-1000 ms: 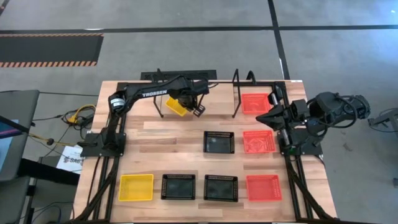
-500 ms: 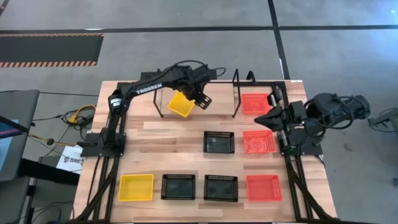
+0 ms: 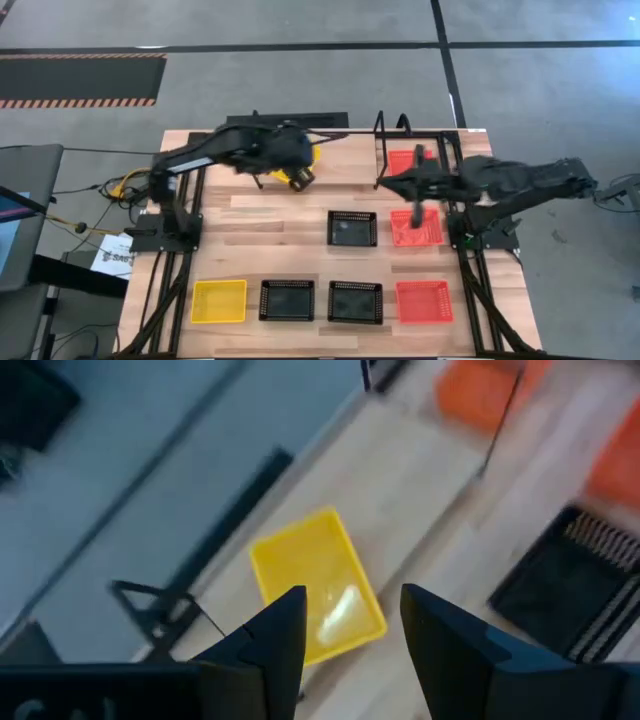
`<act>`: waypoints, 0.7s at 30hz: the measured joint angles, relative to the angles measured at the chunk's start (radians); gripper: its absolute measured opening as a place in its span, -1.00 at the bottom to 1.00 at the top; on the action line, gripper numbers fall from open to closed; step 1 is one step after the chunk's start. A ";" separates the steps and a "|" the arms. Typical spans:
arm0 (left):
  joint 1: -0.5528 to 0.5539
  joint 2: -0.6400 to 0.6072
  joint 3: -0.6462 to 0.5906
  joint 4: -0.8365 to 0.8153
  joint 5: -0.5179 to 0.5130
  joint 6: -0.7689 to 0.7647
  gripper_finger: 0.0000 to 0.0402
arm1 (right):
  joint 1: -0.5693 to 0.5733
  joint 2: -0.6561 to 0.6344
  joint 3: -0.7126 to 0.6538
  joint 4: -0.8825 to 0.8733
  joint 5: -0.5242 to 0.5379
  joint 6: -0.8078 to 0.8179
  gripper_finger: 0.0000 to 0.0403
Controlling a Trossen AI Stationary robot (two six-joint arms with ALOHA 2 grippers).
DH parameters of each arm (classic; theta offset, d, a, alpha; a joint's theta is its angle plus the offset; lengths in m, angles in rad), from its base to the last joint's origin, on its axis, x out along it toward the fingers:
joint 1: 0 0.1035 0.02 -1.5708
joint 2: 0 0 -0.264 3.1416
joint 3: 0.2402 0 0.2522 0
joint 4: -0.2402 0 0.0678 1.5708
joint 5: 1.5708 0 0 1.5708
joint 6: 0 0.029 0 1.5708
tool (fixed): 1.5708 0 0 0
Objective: Stack baskets on shelf by color
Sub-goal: Stack the yellow bin on top of the other yellow bin on the shelf
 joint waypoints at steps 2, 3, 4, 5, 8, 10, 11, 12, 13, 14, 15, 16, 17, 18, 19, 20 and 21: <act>-0.052 -0.051 0.001 -0.001 -0.056 -0.028 -0.24 | -0.025 0.073 0.002 0.022 -0.036 0.024 -0.99; -0.076 -0.073 0.001 -0.001 -0.074 -0.039 -0.24 | -0.034 0.103 0.011 0.018 -0.050 0.035 -0.99; -0.095 -0.095 0.003 0.000 -0.083 -0.051 -0.24 | -0.041 0.133 0.026 0.015 -0.062 0.041 -0.99; -0.115 -0.120 0.002 -0.001 -0.078 -0.060 -0.24 | -0.044 0.159 0.047 0.024 -0.077 0.040 -0.99; -0.166 -0.170 0.000 -0.002 -0.008 -0.071 -0.24 | -0.041 0.213 0.122 0.028 -0.107 -0.011 -0.99; -0.193 -0.191 0.000 -0.002 0.086 -0.068 -0.24 | -0.034 0.240 0.175 0.025 -0.120 -0.055 -0.99; -0.207 -0.201 0.000 -0.002 0.143 -0.055 -0.24 | -0.029 0.249 0.201 0.025 -0.121 -0.079 -0.99; -0.221 -0.209 -0.001 -0.002 0.208 -0.039 -0.24 | -0.022 0.254 0.225 0.024 -0.122 -0.102 -0.99; -0.235 -0.215 -0.001 -0.001 0.264 -0.022 -0.24 | -0.017 0.255 0.248 0.018 -0.122 -0.126 -0.99; -0.252 -0.220 -0.008 0.000 0.310 -0.004 -0.24 | -0.011 0.255 0.269 0.013 -0.122 -0.145 -0.99; -0.271 -0.228 -0.026 0.000 0.349 0.015 -0.24 | -0.008 0.255 0.288 0.010 -0.122 -0.158 -0.99; -0.290 -0.236 -0.054 0.001 0.373 0.026 -0.24 | -0.005 0.253 0.303 0.002 -0.122 -0.169 -0.99; -0.310 -0.244 -0.089 -0.001 0.386 0.029 -0.24 | -0.002 0.248 0.315 -0.013 -0.122 -0.175 -0.99; -0.328 -0.257 -0.135 0.001 0.393 0.028 -0.24 | 0.003 0.244 0.325 -0.027 -0.122 -0.181 -0.99; -0.346 -0.274 -0.194 0.001 0.401 0.020 -0.24 | 0.008 0.243 0.338 -0.033 -0.122 -0.182 -0.98; -0.362 -0.292 -0.259 -0.001 0.413 0.003 -0.24 | 0.013 0.239 0.349 -0.036 -0.122 -0.183 -0.98; -0.376 -0.310 -0.326 -0.001 0.430 -0.023 -0.24 | 0.016 0.227 0.354 -0.051 -0.122 -0.184 -0.98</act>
